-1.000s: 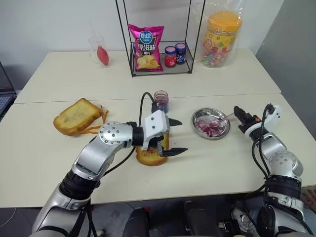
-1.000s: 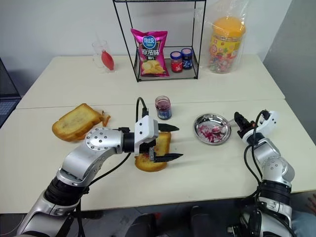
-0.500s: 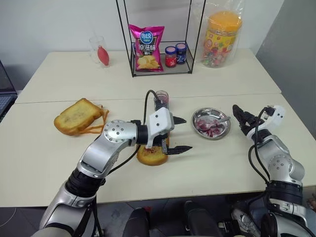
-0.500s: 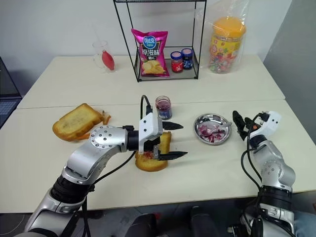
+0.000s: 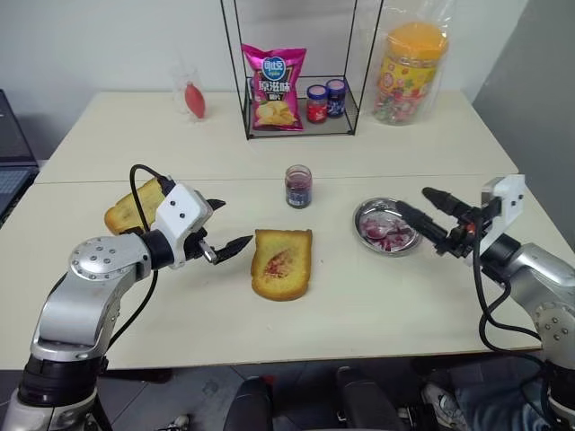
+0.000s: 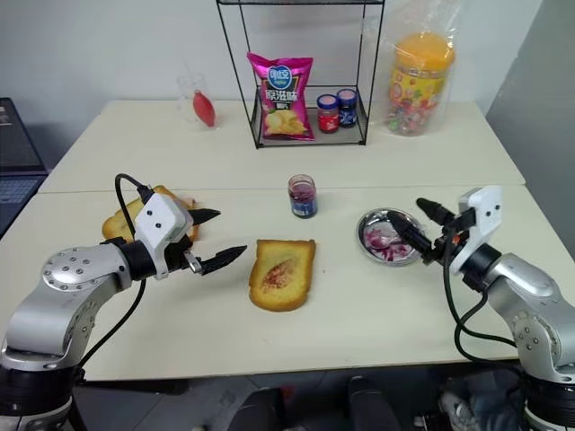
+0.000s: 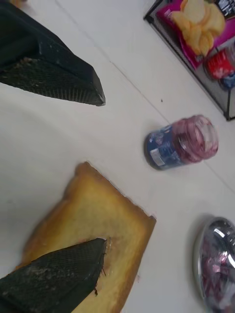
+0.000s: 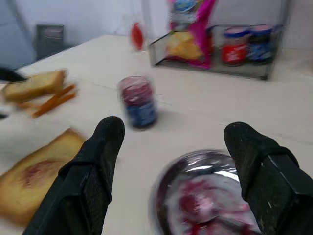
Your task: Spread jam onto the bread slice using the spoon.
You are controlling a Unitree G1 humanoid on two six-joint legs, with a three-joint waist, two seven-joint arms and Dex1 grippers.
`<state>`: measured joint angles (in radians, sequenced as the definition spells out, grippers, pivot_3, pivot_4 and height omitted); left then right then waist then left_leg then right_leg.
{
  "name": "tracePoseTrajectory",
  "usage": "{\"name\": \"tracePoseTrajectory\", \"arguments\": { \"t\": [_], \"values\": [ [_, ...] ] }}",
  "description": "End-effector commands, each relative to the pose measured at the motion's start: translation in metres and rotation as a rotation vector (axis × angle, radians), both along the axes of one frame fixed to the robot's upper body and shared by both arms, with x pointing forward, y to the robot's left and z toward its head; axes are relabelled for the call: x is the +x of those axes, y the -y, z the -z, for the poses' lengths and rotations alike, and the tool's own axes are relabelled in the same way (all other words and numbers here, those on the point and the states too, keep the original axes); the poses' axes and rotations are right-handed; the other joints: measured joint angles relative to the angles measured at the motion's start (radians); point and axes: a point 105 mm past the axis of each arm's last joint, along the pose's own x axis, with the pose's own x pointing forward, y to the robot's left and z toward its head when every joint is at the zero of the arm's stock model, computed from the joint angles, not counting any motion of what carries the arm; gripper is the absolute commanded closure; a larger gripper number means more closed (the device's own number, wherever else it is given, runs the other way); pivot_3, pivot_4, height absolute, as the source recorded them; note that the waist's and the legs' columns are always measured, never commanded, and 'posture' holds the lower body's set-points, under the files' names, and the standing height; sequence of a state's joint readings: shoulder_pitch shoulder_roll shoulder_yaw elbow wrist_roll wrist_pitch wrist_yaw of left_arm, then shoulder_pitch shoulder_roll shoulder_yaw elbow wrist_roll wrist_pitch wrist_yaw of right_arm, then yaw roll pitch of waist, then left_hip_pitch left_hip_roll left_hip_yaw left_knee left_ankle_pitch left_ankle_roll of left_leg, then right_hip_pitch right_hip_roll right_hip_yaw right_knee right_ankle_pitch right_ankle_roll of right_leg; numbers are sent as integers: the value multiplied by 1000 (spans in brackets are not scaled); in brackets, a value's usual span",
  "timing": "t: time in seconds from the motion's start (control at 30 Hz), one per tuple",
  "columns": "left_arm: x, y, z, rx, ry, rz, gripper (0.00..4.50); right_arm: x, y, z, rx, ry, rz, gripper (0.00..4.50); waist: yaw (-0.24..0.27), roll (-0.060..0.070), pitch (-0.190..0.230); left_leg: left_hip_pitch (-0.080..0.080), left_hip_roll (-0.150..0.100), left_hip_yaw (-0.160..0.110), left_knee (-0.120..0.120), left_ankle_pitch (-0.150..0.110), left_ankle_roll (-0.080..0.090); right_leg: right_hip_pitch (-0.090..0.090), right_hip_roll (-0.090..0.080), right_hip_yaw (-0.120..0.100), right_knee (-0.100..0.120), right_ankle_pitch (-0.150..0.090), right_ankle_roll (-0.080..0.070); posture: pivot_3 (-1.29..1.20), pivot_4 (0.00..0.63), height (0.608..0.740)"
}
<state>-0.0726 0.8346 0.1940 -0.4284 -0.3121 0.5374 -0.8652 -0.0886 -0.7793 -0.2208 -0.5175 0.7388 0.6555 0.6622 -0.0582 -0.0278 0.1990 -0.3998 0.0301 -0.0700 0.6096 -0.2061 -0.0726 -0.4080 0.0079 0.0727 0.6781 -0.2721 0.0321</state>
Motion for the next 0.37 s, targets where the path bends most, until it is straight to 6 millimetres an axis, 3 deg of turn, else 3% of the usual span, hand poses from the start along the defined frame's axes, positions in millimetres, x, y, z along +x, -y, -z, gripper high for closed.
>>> {"name": "tracePoseTrajectory", "arguments": {
  "t": [0.03,0.2,0.37],
  "values": [
    [-16,-23,-1,34,-24,-15,0,-31,-8,-2,-116,-46,-221,827,4,-2,0,0,0,0,1,0,0,0,0,0,0,-2,-3,0,150,740],
    [-26,-36,8,49,-82,-27,0,-37,-3,0,-175,-78,-271,827,8,-4,0,0,0,0,3,0,0,2,-1,-1,0,-2,-4,0,150,740],
    [-25,-32,8,12,-79,0,0,-34,-6,0,-175,-62,-275,827,10,-4,1,0,0,0,4,0,0,2,-1,0,-1,-2,-4,0,150,740]
  ]
}}
